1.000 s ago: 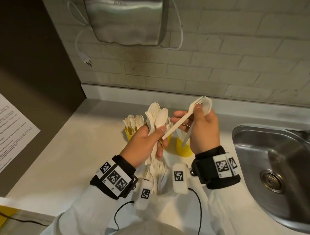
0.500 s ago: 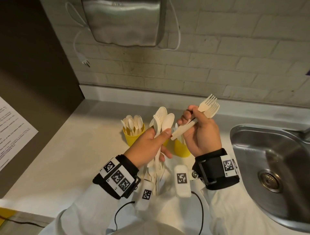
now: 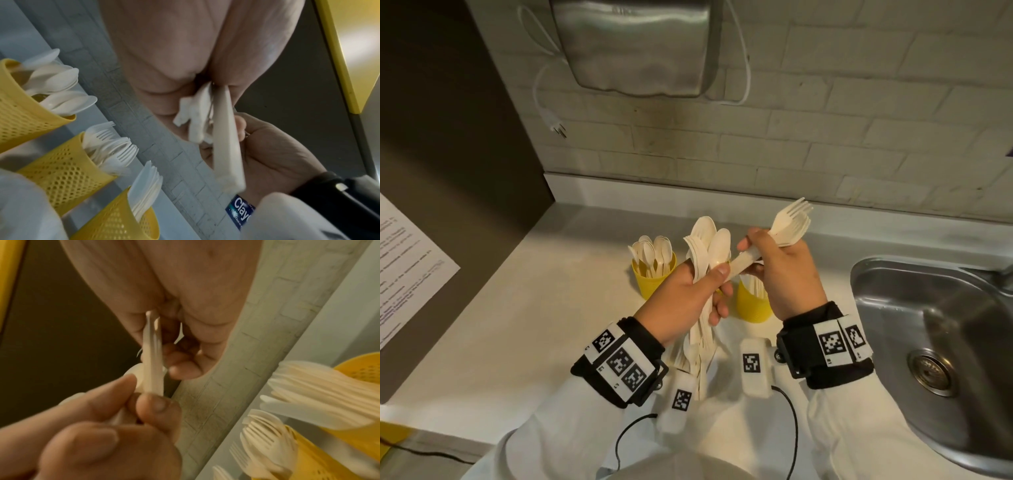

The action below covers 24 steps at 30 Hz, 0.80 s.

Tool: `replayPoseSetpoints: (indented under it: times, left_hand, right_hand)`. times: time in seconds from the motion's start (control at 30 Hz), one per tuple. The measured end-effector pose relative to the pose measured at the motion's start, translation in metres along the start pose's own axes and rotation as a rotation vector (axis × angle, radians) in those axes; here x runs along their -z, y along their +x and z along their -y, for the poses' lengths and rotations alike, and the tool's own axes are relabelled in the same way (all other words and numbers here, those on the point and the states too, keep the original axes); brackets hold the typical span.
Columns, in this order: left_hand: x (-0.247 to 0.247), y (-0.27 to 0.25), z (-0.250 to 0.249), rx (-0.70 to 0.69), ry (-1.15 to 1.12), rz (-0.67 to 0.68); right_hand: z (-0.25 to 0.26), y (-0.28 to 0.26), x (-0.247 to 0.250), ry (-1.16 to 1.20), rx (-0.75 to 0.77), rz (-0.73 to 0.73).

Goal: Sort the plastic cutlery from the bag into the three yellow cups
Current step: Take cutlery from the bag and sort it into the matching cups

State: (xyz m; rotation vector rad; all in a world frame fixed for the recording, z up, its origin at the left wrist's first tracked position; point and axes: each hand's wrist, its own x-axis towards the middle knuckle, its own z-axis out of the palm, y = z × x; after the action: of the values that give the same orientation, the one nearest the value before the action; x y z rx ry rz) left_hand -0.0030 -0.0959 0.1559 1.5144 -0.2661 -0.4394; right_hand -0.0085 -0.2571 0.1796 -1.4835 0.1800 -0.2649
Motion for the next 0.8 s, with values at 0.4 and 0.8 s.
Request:
replayPoseSetpoints:
  times: [0.4,0.8]
  left_hand:
    - [0.01,0.012,0.012,-0.123,0.398,-0.25]
    - [0.006,0.003,0.001,-0.241,0.399,-0.257]
  right_hand:
    - [0.005,-0.014,-0.003,-0.503,0.231,0.235]
    - [0.005,-0.014,-0.02,-0.392,0.28,0.088]
